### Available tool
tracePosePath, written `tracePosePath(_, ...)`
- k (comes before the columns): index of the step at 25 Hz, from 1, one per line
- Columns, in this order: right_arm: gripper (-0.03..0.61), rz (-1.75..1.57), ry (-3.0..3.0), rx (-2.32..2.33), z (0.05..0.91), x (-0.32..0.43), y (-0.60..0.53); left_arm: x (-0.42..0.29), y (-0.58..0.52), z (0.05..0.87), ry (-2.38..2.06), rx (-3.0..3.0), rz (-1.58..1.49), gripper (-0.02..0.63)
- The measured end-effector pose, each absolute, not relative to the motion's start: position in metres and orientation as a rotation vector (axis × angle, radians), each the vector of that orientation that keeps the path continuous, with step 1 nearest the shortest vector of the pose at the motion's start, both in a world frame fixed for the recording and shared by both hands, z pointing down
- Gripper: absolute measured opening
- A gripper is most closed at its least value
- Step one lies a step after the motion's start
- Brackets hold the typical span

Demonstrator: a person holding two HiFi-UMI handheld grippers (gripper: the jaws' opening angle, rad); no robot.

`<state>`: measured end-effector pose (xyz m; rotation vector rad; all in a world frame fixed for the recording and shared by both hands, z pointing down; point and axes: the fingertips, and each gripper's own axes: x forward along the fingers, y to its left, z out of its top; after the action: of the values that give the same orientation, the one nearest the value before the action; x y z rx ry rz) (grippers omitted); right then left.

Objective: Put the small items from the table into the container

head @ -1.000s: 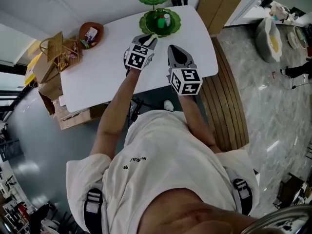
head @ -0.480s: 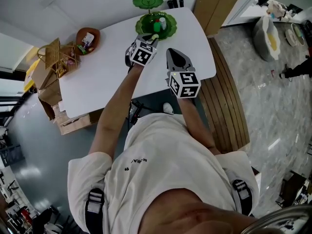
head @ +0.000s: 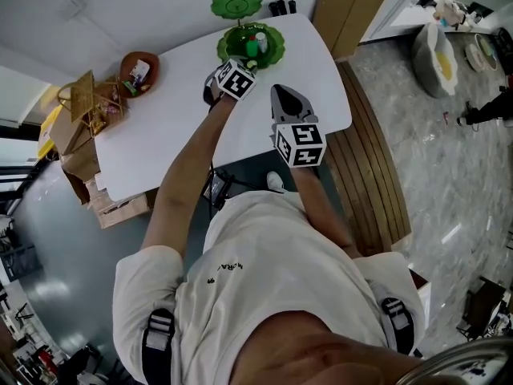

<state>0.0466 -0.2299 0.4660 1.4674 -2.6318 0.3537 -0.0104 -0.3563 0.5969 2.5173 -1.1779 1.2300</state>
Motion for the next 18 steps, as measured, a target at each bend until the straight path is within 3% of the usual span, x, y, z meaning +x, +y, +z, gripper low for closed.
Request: tracePosePath(18, 0.005, 0.385, -2.615, 1.499, 0.473, 0.055, -0.236, -0.002, -0.38, 0.617, -0.989, 2.486, 1.389, 0.092)
